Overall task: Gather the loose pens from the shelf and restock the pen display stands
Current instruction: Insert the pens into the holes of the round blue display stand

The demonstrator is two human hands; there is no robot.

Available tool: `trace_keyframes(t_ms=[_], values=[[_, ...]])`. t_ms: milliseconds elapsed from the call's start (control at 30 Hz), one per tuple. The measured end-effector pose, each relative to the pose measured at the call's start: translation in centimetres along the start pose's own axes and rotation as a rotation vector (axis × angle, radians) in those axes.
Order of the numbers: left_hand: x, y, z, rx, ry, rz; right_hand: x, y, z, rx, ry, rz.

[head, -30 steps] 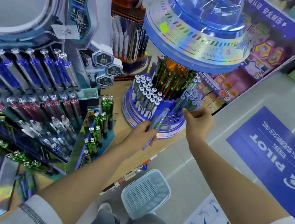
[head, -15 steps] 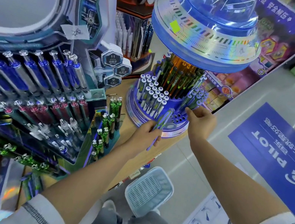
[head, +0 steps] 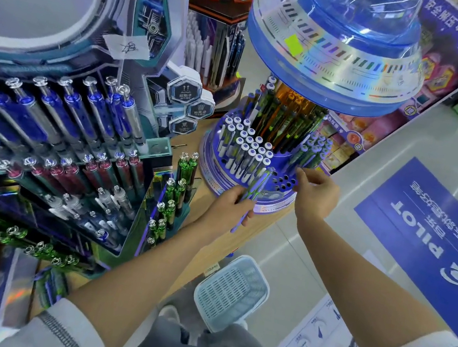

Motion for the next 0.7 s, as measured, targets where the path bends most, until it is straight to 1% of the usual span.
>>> trace_keyframes(t_ms=[100,200,267,367,400,433,467,533,700], values=[[-0.1,0.0,0.1,-0.007,0.003,-0.001,0.5,-0.1,0.1,-0.052,-0.012,0.069],[-0.2,-0.1,0.3,-0.016,0.001,-0.002,0.2,0.5,-0.1,-0.144,-0.061,0.015],[-0.2,-0.2,0.6,-0.021,-0.004,-0.001,-0.1,1.3,0.0,-0.304,-0.145,-0.006],[-0.3,-0.6,1.2,-0.030,-0.026,0.006,-0.2,2.4,0.2,-0.657,-0.177,0.024],[-0.3,-0.7,1.5,-0.036,-0.029,0.003,-0.2,2.6,0.2,-0.743,-0.165,0.019],[-0.1,-0.7,1.8,-0.044,-0.027,0.001,-0.1,2.7,0.1,-0.788,-0.162,0.011],[0.1,-0.7,2.1,-0.053,-0.020,0.002,0.0,2.6,-0.1,-0.792,-0.173,0.007],[0.5,-0.6,2.6,-0.060,0.000,0.012,0.0,2.3,-0.9,-0.707,-0.219,0.001],[0.1,-1.0,2.4,-0.029,-0.009,-0.037,-0.7,0.0,-3.9,-0.266,-0.279,-0.079]])
Point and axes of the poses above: each hand's wrist, its own y-axis away from the middle knuckle, its own z-axis out of the palm, x = y × z, the point moved 3 cm from there along -y, towards the middle knuckle, and after that the axes turned 2 degrees about -z, right-handed, at the moved point
